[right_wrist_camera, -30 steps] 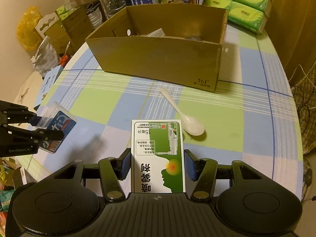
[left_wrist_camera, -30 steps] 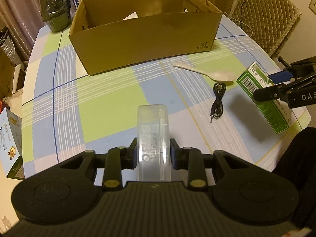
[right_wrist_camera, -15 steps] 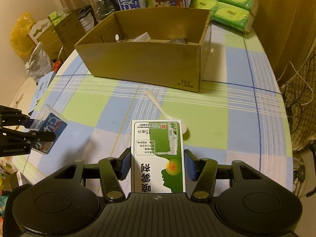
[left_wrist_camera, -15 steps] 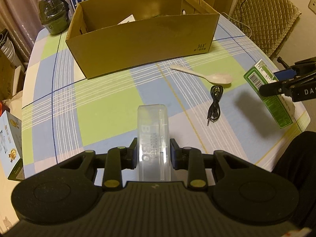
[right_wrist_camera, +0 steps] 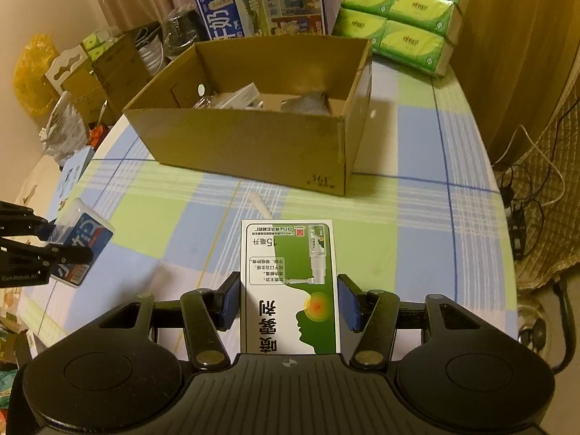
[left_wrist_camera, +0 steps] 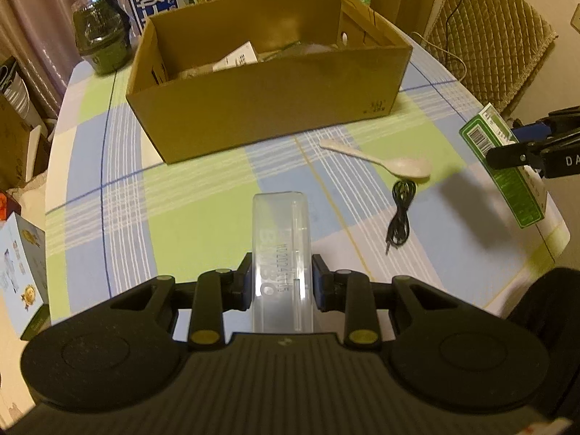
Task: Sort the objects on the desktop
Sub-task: 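Carry the clear case and green-white box over the cardboard box with both tools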
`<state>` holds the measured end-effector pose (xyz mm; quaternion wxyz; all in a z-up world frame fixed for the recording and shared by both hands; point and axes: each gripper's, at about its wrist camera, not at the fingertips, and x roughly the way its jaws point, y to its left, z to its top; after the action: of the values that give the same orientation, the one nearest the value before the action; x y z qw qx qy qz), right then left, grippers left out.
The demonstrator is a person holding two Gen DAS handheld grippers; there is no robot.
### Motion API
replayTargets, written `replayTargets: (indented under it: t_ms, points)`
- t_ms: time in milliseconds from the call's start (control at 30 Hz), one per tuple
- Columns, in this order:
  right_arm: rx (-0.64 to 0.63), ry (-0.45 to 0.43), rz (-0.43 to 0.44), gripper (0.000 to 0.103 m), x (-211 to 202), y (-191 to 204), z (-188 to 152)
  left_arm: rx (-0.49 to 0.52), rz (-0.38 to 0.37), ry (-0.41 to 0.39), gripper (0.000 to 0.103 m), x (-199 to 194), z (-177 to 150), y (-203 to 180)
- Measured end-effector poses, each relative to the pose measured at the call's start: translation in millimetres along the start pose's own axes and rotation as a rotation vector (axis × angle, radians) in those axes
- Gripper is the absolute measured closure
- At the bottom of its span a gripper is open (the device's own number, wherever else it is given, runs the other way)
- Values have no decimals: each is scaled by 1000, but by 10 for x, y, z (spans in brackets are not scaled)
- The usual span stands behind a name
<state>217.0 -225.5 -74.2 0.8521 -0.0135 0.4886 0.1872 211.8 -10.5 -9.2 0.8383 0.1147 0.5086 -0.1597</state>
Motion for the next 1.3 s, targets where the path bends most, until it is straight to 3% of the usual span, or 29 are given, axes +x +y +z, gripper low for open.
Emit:
replayTargets:
  t_ms: [767, 1300]
  points:
    - [-65, -66, -43, 51, -90, -71, 677, 13, 6, -65, 77, -154, 870, 85]
    - [-102, -75, -48, 51, 41, -52, 1088, -9, 7, -67, 77, -61, 1178, 202]
